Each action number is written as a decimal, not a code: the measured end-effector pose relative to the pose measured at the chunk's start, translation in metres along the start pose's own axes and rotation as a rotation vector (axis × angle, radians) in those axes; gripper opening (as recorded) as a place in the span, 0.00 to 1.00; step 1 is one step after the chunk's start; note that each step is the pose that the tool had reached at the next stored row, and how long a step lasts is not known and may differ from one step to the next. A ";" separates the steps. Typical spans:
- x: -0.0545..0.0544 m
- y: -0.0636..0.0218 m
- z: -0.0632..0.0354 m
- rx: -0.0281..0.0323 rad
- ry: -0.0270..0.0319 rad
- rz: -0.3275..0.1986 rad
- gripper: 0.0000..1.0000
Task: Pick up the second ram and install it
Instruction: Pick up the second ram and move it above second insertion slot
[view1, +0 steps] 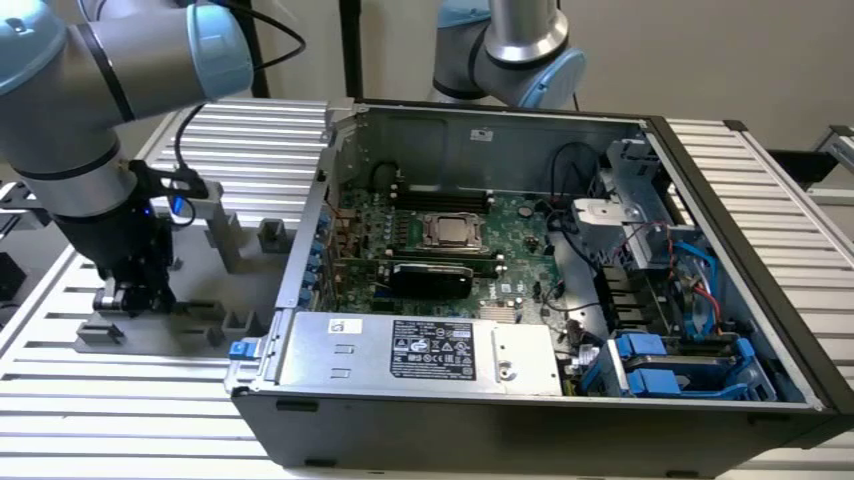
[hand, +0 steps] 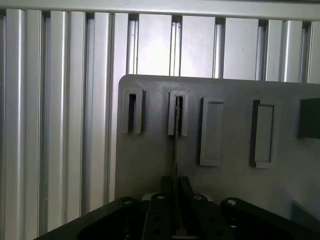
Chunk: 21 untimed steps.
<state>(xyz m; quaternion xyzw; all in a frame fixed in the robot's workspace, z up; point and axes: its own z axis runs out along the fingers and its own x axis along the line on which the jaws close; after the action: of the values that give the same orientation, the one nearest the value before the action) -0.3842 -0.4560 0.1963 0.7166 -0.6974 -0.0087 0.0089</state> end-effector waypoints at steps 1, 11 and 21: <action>0.000 0.0000 0.0000 0.0000 0.0000 0.000 0.00; 0.000 0.0000 0.0000 0.0000 0.0000 0.001 0.00; 0.000 0.0000 0.0000 0.0000 0.0008 0.024 0.00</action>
<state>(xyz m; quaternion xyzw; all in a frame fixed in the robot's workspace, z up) -0.3842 -0.4559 0.1962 0.7083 -0.7058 -0.0084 0.0093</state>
